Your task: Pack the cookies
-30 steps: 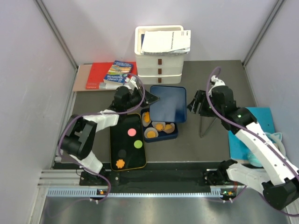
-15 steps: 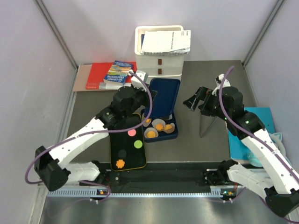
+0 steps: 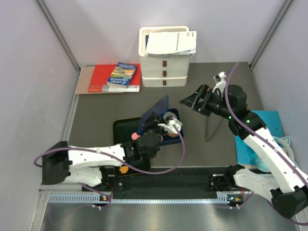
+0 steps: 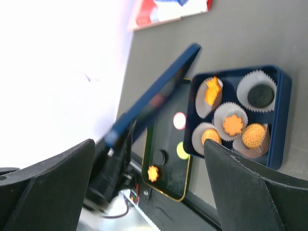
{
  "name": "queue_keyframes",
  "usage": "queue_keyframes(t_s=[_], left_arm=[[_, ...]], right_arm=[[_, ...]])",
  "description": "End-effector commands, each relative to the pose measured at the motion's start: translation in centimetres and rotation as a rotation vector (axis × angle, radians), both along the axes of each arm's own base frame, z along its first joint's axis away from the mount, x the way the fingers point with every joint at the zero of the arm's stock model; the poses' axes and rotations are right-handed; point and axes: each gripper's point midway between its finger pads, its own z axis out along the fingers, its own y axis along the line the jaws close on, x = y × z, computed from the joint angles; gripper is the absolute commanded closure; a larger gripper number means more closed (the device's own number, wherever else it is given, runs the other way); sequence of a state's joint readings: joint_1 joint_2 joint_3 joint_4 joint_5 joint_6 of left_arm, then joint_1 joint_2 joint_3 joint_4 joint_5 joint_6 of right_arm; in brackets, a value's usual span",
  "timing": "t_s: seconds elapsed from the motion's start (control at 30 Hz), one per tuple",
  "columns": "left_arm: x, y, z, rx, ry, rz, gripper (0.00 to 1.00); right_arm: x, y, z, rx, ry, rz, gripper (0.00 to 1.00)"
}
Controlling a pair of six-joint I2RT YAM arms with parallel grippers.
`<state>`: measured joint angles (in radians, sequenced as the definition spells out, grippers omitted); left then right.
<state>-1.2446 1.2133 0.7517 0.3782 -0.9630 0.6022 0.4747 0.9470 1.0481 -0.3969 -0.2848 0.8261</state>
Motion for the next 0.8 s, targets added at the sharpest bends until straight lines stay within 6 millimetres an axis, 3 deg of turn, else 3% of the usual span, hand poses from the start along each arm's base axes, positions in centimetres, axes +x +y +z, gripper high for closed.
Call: queue_keyframes(t_s=[0.0,0.03,0.2,0.37,0.5,0.77], left_arm=[[-0.6,2.3,3.1,0.065,-0.205,0.193,1.00],[-0.9,2.0,2.2,0.176,-0.216,0.212,1.00],[-1.9,0.7,2.5,0.237,-0.337,0.201,1.00],[-2.5,-1.3,1.3,0.294,-0.364,0.175,1.00],[-2.7,-1.5,1.2,0.291,-0.364,0.167,1.00],[-3.4,-1.5,1.8,0.279,-0.376,0.144,1.00]], right_arm=[[0.8,1.5,0.3,0.002,0.016,0.068,0.07],[0.9,1.5,-0.5,-0.024,0.034,0.075,0.07],[1.9,2.5,-2.8,-0.067,0.080,0.116,0.08],[2.3,3.2,-3.3,-0.062,0.078,0.153,0.08],[2.5,4.0,-4.0,-0.070,0.090,0.204,0.12],[3.3,4.7,-7.3,-0.096,0.152,0.226,0.19]])
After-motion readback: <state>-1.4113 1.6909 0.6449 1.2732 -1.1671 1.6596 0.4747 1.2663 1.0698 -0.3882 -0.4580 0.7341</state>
